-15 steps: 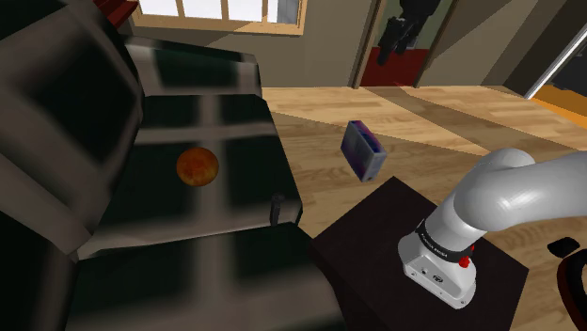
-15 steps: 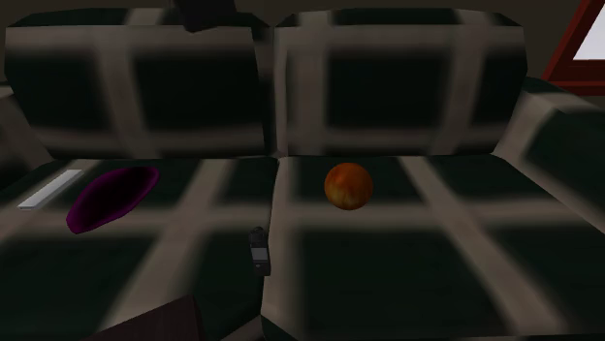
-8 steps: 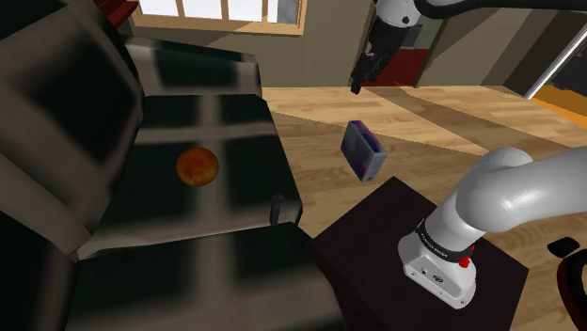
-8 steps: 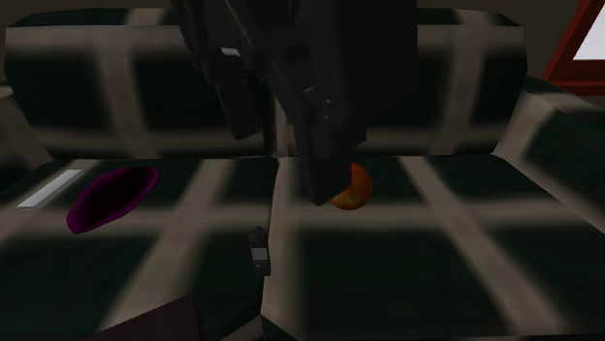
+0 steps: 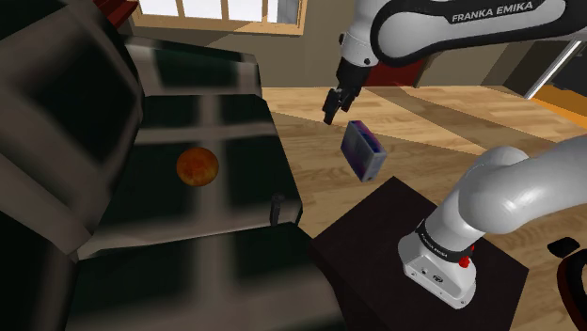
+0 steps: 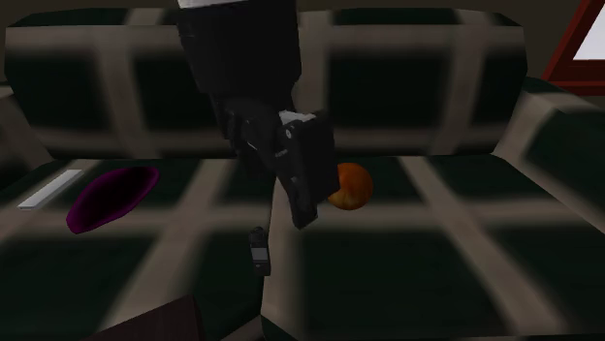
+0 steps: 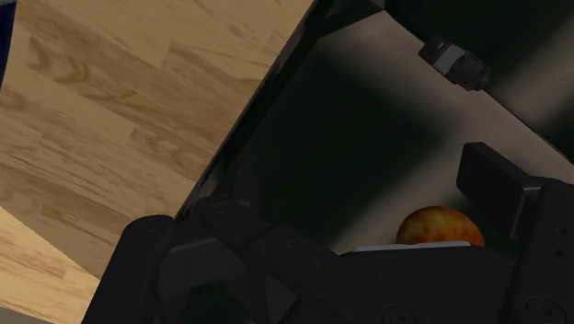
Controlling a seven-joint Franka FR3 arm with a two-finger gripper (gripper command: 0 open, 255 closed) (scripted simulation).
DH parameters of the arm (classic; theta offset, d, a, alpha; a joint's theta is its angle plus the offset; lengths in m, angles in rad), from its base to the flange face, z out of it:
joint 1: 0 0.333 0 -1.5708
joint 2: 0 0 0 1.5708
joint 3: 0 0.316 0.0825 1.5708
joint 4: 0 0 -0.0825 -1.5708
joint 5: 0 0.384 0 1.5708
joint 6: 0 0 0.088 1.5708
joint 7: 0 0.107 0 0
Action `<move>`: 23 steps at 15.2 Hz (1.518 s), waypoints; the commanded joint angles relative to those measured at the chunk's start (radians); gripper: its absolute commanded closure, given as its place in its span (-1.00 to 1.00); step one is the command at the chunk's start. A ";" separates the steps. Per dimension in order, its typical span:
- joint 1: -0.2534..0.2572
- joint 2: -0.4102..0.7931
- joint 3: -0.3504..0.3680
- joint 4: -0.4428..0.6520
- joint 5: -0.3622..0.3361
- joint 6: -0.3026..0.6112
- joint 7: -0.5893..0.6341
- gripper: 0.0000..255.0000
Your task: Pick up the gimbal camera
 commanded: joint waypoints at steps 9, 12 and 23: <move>0.075 0.268 0.076 -0.052 0.079 0.282 0.033 -1.00; 0.096 0.366 0.101 -0.044 0.097 0.363 0.043 -1.00; 0.161 0.715 0.168 0.043 0.105 0.597 0.088 -1.00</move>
